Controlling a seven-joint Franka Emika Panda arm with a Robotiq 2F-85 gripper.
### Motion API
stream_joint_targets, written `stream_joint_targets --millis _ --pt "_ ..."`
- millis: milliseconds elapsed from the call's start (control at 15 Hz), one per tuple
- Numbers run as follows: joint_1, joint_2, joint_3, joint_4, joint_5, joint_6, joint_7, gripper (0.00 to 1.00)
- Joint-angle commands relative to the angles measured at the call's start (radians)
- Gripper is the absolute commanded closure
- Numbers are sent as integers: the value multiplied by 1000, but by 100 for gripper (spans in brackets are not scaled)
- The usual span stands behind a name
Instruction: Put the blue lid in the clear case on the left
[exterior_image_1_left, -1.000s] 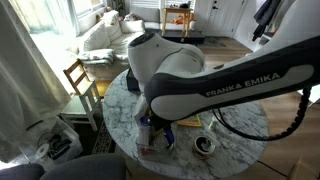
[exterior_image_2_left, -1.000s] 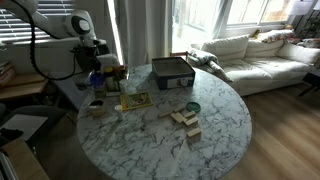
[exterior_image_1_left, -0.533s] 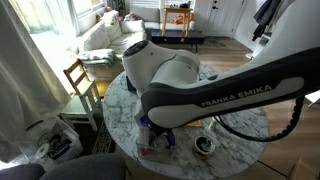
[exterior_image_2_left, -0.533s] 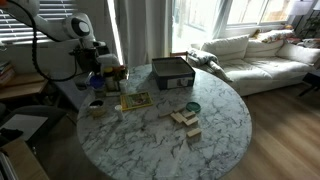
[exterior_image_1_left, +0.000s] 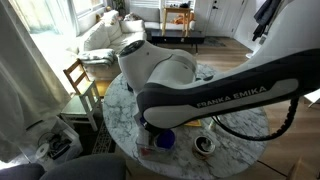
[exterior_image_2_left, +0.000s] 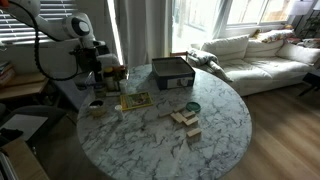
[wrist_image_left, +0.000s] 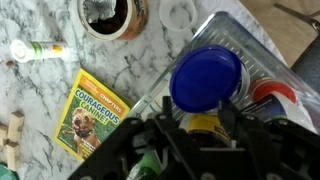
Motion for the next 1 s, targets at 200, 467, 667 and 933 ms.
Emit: stream_joint_targets --millis 200,467,667,933 --pt "0 4 -9 5 12 0 -51 0" --pt "-3 -7 -16 -12 2 -8 -75 0" --pt "-7 -20 -23 -23 2 -7 -94 25" --pt "-19 -37 -21 -37 15 14 -126 57"
